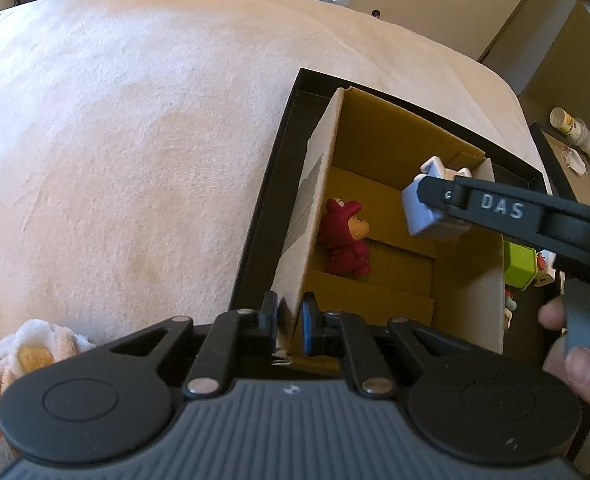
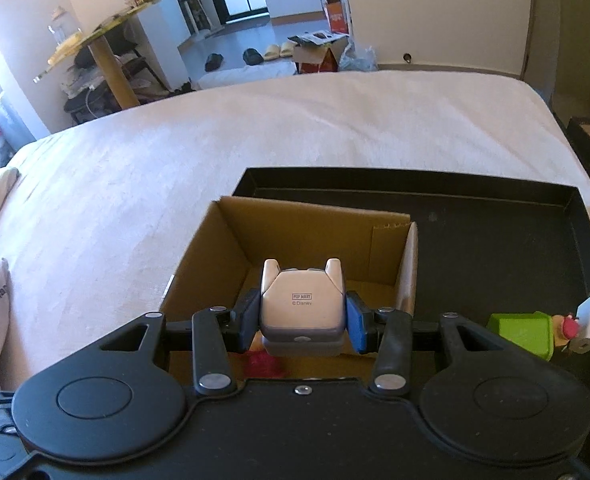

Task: Organize rigid objects
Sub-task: 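Carry the square device with the right gripper into the box and release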

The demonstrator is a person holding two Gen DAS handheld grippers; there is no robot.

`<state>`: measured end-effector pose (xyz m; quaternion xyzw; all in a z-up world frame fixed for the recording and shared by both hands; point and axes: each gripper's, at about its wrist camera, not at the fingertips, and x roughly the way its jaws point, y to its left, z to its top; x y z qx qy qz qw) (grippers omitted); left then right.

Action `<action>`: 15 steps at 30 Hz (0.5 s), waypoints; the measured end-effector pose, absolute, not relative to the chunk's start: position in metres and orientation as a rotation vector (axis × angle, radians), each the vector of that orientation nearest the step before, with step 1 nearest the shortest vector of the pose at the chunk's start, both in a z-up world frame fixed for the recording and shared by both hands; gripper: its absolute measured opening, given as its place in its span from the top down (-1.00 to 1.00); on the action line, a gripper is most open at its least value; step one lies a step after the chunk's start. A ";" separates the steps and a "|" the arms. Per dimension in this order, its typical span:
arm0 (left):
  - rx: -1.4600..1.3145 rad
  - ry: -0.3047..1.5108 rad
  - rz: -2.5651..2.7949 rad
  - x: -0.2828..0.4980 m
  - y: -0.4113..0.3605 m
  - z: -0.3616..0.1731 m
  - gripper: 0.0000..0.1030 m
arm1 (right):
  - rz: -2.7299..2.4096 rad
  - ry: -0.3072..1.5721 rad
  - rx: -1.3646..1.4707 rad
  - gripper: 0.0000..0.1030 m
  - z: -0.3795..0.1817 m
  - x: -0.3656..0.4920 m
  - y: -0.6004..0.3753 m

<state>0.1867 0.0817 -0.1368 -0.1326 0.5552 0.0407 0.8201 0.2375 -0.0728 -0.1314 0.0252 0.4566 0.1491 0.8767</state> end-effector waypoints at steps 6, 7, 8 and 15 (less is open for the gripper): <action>-0.287 1.182 0.086 0.187 0.082 -0.136 0.79 | 0.338 0.922 0.077 0.15 -0.130 0.237 -0.071; -0.284 1.180 0.093 0.187 0.082 -0.136 0.79 | 0.347 0.901 0.081 0.15 -0.126 0.236 -0.072; -0.289 1.174 0.092 0.187 0.082 -0.135 0.79 | 0.350 0.889 0.080 0.15 -0.123 0.235 -0.074; -0.275 1.175 0.097 0.186 0.078 -0.133 0.79 | 0.348 0.880 0.118 0.12 -0.108 0.224 -0.092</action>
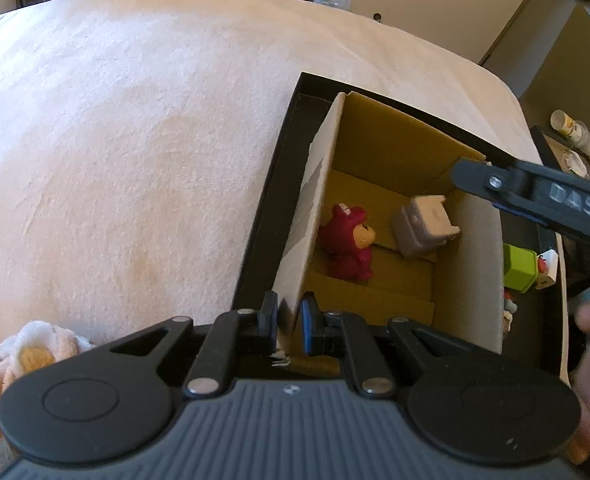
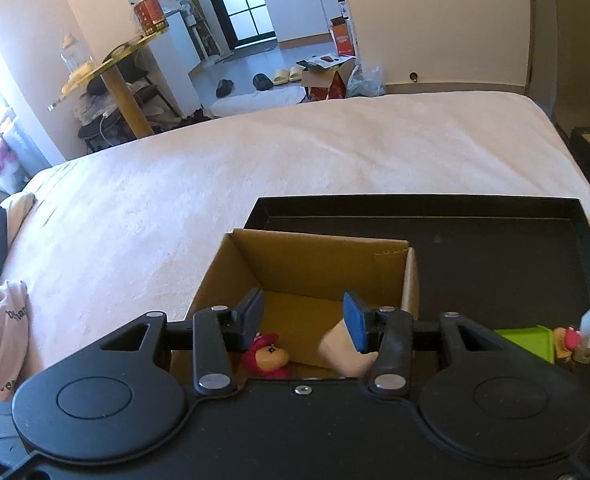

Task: Organize rigid objects
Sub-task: 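Carry the square device with the right gripper into the box and release, then move the right gripper to the blue figure with the mug and close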

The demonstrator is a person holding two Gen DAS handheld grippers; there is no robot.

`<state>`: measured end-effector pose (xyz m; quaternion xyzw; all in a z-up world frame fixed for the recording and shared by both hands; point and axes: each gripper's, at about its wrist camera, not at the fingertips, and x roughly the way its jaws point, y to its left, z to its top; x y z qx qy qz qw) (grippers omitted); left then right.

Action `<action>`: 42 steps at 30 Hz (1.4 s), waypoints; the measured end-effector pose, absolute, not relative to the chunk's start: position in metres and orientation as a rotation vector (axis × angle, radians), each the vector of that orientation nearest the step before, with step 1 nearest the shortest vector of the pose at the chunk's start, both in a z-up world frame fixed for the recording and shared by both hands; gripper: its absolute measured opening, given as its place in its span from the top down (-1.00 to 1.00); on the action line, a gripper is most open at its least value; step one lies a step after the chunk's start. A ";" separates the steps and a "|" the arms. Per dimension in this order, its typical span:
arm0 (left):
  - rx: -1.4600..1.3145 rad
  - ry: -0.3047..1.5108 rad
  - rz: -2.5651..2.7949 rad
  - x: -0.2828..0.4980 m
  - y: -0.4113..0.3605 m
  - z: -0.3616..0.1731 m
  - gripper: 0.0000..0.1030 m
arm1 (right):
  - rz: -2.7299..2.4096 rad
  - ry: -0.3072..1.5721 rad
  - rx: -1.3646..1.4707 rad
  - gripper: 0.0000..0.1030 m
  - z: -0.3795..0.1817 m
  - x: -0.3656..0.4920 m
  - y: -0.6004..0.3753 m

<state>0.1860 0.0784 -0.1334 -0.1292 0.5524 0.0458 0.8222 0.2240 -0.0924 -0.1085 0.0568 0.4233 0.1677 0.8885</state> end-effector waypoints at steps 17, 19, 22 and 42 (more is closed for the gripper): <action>-0.228 1.169 0.124 0.186 0.070 -0.131 0.79 | 0.326 0.878 0.251 -0.07 -0.098 0.195 -0.141; -0.221 1.167 0.128 0.185 0.069 -0.130 0.79 | 0.304 0.869 0.243 -0.07 -0.096 0.192 -0.148; -0.214 1.167 0.134 0.184 0.068 -0.130 0.79 | 0.288 0.866 0.261 -0.08 -0.096 0.189 -0.161; -0.178 1.167 0.162 0.184 0.062 -0.129 0.79 | 0.208 0.910 0.268 -0.13 -0.121 0.172 -0.220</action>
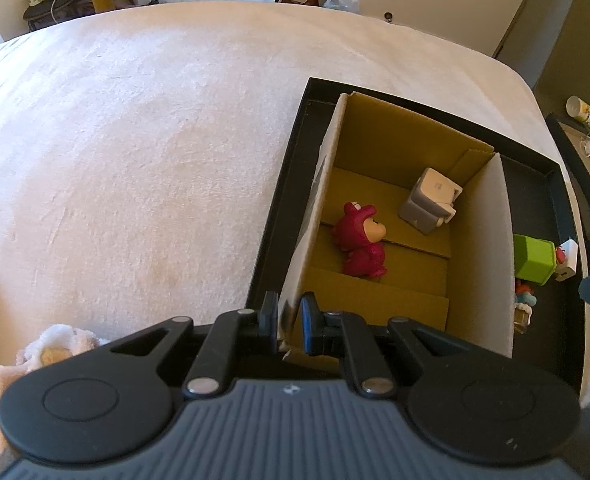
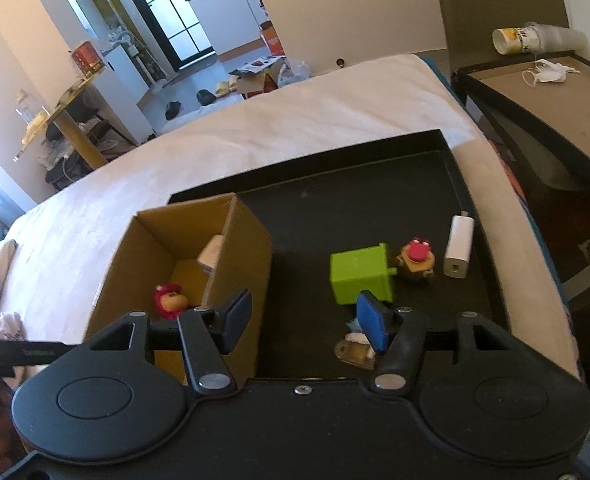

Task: Organize rigid objects
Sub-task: 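Move the right gripper to the blue figure with the mug and close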

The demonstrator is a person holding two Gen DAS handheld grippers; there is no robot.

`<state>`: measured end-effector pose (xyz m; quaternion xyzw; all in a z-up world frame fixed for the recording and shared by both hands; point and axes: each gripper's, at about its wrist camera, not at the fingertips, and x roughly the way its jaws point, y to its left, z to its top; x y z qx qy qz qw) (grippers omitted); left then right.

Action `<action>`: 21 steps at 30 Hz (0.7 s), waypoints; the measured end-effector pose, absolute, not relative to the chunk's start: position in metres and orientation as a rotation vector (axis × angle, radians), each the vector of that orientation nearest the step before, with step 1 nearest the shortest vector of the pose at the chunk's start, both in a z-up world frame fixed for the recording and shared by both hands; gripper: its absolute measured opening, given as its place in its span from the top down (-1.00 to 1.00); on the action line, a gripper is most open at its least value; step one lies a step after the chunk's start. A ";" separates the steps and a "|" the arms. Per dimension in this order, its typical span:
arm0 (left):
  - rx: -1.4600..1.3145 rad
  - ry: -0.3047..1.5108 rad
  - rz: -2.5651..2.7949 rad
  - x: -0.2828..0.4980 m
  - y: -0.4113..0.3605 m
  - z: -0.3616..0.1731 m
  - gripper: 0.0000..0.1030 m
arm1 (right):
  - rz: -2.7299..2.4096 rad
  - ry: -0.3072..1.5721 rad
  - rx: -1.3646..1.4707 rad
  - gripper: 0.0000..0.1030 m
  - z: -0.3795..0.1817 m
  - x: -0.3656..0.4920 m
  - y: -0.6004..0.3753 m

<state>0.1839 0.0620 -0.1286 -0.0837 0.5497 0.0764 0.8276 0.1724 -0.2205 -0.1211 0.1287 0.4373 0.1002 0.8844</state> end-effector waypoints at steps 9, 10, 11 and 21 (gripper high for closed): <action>-0.171 1.173 0.165 0.185 0.062 -0.130 0.79 | 0.184 0.945 0.222 -0.14 -0.142 0.163 -0.235; -0.171 1.173 0.165 0.185 0.061 -0.130 0.79 | 0.188 0.947 0.214 -0.14 -0.144 0.162 -0.237; -0.170 1.174 0.165 0.186 0.062 -0.130 0.79 | 0.186 0.949 0.206 -0.14 -0.147 0.160 -0.238; -0.173 1.175 0.167 0.186 0.062 -0.131 0.79 | 0.152 0.991 0.193 -0.14 -0.170 0.159 -0.250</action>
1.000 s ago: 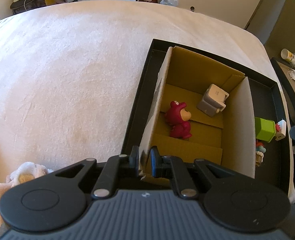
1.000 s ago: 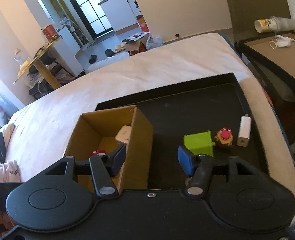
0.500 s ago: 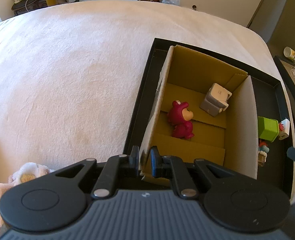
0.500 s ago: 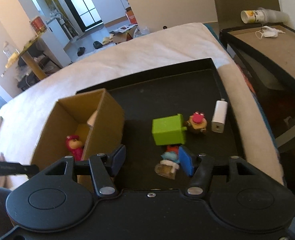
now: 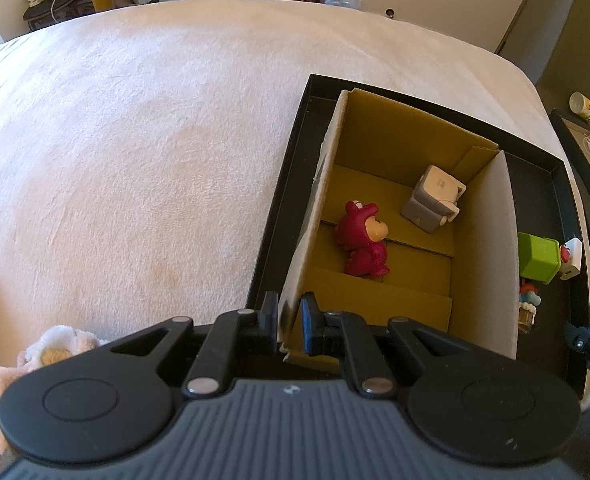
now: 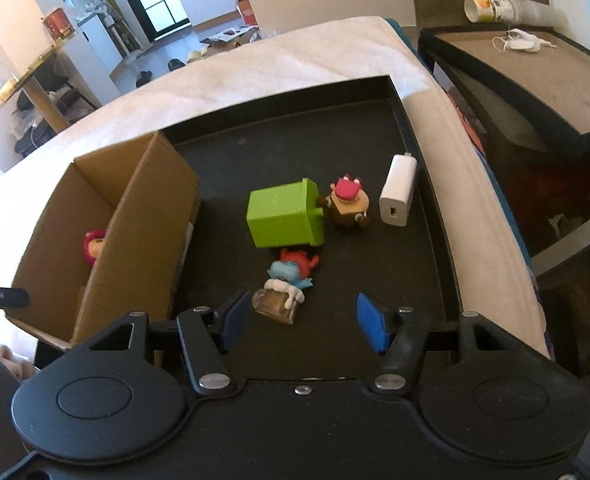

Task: Organize rigid objects
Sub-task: 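Move the right gripper to the blue figure with the mug and close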

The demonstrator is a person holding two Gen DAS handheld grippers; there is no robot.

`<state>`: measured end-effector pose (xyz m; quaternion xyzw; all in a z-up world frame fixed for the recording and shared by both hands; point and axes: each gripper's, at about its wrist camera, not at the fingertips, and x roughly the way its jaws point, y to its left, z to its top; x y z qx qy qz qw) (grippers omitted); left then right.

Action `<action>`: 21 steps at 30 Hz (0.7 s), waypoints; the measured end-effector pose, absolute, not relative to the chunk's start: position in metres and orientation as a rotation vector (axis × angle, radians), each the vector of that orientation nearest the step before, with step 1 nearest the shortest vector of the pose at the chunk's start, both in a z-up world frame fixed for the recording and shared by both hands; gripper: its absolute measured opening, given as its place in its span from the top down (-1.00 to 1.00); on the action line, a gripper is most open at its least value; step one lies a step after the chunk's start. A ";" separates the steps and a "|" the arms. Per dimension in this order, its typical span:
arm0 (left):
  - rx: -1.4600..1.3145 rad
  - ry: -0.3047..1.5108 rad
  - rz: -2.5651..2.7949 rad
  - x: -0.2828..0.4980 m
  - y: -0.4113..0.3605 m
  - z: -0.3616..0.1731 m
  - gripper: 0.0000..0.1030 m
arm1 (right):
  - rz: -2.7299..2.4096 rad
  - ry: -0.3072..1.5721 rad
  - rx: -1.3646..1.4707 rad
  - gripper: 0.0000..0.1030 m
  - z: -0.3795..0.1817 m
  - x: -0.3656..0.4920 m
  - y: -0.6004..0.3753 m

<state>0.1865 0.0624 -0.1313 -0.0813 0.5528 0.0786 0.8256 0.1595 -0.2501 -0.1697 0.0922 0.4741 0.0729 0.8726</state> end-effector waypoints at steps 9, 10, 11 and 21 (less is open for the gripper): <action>-0.187 1.177 0.167 0.187 0.065 -0.132 0.79 | 0.176 1.024 0.187 -0.14 -0.185 0.173 -0.237; -0.190 1.176 0.167 0.187 0.065 -0.132 0.79 | 0.174 1.026 0.179 -0.14 -0.186 0.175 -0.235; -0.189 1.176 0.165 0.186 0.066 -0.132 0.79 | 0.173 1.027 0.175 -0.14 -0.187 0.176 -0.233; -0.198 1.176 0.161 0.188 0.067 -0.133 0.79 | 0.081 1.064 0.198 -0.11 -0.201 0.194 -0.218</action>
